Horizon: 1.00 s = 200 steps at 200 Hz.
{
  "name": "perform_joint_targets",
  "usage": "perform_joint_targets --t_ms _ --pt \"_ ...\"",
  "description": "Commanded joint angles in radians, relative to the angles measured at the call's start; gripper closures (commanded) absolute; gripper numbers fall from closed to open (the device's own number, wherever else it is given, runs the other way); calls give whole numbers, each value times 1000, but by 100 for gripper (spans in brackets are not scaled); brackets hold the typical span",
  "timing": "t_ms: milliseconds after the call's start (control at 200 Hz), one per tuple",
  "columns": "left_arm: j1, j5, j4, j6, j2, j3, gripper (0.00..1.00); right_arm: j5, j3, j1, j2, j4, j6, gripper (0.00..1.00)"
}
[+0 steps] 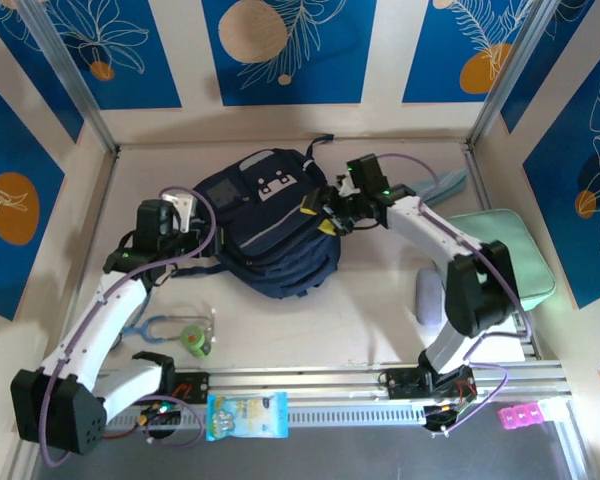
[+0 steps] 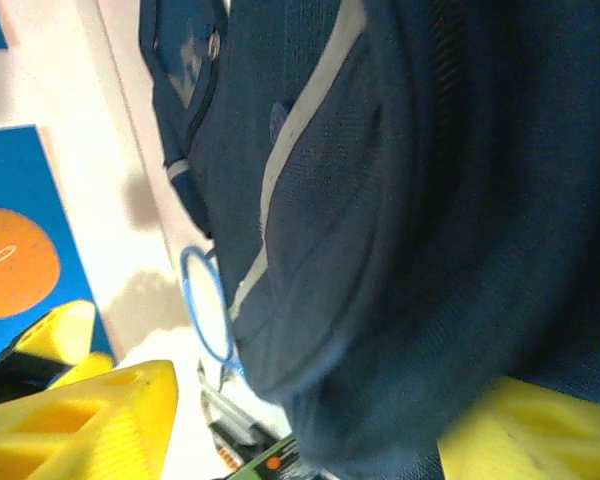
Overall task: Pack the student bag
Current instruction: Unzip the student bag at the center of the table, then pick up the pencil pouch from the top-right of the table.
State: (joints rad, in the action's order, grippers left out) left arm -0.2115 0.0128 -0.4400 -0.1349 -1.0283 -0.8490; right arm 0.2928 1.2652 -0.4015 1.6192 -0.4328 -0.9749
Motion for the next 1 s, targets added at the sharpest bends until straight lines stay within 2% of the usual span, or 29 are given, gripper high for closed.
perform_joint_targets --t_ms 0,100,185,295,400,600,760,875,995 --pt "9 6 -30 -67 11 -60 0 -210 -40 87 -141 -164 94 30" --pt "9 57 13 -70 -6 -88 0 -330 -78 198 -189 -208 121 29" --pt "8 51 35 -89 -20 -109 0 -361 -77 317 -170 -216 132 29" --pt "8 58 46 -64 -39 -134 0 -340 -24 448 -78 -195 128 29" --pt "8 86 80 -36 -48 -125 0 -370 99 522 53 -212 127 32" --pt "7 131 93 -10 -89 -126 0 -491 363 576 304 -263 128 34" --pt "7 128 87 25 -105 -140 0 -518 532 594 473 -308 102 36" --pt "7 117 87 43 -112 -151 0 -575 627 597 557 -348 89 34" --pt "7 130 94 52 -123 -154 0 -560 676 604 611 -337 97 33"
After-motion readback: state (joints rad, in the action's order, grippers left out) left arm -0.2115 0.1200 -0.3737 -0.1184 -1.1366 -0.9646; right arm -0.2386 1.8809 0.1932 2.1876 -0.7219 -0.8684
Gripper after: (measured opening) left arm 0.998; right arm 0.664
